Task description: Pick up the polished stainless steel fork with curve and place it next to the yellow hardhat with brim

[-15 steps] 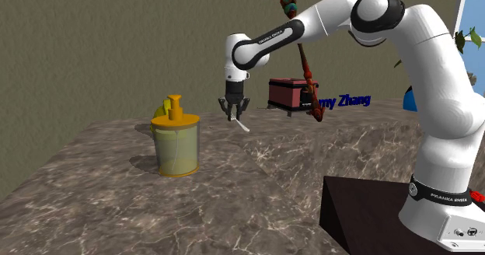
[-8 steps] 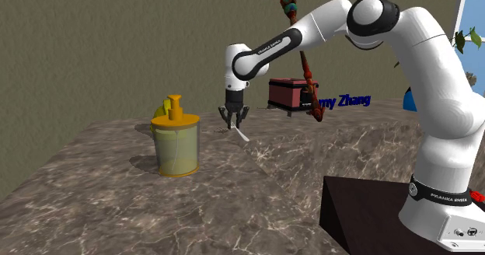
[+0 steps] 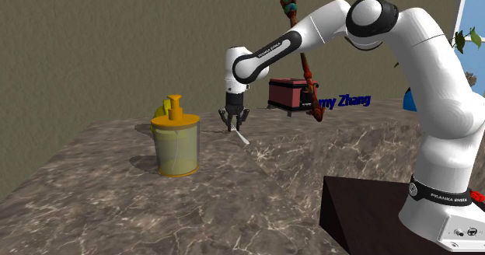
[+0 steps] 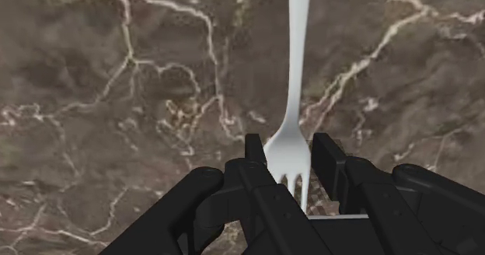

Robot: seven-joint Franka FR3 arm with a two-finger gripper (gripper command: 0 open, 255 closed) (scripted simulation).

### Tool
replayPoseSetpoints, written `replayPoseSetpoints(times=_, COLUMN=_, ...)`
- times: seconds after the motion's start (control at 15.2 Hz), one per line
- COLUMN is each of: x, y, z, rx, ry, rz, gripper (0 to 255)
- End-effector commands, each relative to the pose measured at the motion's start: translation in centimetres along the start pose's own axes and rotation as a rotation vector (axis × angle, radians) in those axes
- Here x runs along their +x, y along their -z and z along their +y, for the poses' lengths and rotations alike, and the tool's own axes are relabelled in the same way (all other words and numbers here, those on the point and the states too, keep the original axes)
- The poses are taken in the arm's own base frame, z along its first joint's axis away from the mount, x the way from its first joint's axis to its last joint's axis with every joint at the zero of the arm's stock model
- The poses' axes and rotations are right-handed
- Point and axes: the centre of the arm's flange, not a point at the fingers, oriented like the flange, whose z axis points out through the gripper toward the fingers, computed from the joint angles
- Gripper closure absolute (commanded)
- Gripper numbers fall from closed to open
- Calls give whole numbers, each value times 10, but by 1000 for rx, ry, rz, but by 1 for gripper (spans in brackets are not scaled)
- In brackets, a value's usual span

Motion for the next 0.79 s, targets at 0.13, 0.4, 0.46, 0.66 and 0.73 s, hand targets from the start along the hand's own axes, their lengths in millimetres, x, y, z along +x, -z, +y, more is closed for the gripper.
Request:
replayPoseSetpoints(times=0.13, x=0, y=0, z=0, rx=0, ry=0, rz=0, gripper=0)
replayPoseSetpoints(times=0.4, x=0, y=13, z=0, rx=0, ry=0, rz=0, gripper=0)
replayPoseSetpoints(times=0.46, x=0, y=26, z=0, rx=0, ry=0, rz=0, gripper=0)
replayPoseSetpoints(times=0.66, x=0, y=50, z=0, rx=0, ry=0, rz=0, gripper=0)
replayPoseSetpoints(times=0.73, x=0, y=50, z=0, rx=0, ry=0, rz=0, gripper=0)
